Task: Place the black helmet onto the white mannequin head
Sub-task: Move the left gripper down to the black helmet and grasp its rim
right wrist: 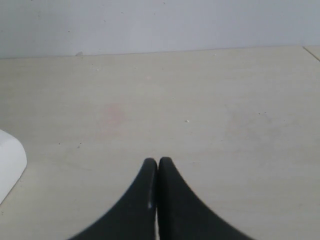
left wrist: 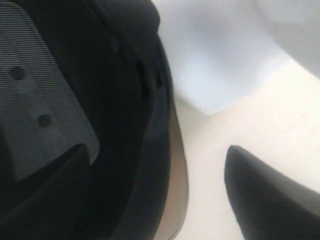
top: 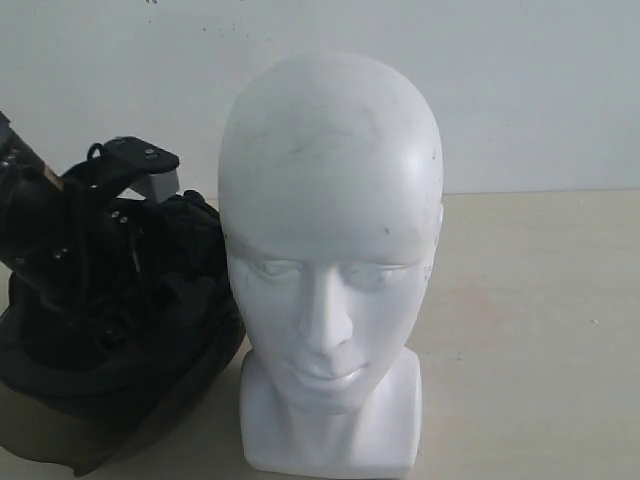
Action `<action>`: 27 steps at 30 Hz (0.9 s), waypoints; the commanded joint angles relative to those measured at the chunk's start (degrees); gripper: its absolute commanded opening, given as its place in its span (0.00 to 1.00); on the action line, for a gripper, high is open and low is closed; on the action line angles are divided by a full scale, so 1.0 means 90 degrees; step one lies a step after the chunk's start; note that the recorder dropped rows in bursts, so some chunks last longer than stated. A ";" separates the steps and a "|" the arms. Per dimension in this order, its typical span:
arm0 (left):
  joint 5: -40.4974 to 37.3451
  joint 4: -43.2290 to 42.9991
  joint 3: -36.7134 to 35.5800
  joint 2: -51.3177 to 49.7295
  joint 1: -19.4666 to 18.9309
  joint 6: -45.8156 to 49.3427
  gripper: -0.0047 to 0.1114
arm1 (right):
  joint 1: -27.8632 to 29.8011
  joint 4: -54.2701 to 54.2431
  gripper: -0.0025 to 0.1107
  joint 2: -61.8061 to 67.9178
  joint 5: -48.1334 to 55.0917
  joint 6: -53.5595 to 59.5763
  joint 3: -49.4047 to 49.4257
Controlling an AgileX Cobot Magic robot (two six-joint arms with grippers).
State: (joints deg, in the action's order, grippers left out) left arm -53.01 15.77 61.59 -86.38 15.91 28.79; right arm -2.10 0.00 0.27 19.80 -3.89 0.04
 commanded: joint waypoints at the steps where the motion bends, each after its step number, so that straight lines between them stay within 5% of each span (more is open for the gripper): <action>1: 0.0256 0.0488 -0.0033 -0.0444 0.0039 0.0252 0.67 | 0.0029 0.0040 0.02 -0.0030 -0.0076 0.0003 -0.0005; 10: 0.0603 0.0533 -0.0033 -0.1245 0.0039 0.0252 0.66 | 0.0029 0.0040 0.02 -0.0030 -0.0076 0.0003 -0.0005; 20: 0.0545 0.0059 -0.0022 -0.1515 0.0027 0.0075 0.08 | 0.0029 0.0040 0.02 -0.0030 -0.0076 0.0003 -0.0005; 27: -0.0711 -0.1903 -0.0022 -0.1227 0.0027 -0.1730 0.08 | 0.0029 0.0040 0.02 -0.0030 -0.0076 0.0003 -0.0005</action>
State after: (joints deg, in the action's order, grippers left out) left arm -52.58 4.42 61.69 -98.29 16.10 20.38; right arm -2.10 0.00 0.27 19.80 -3.89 0.04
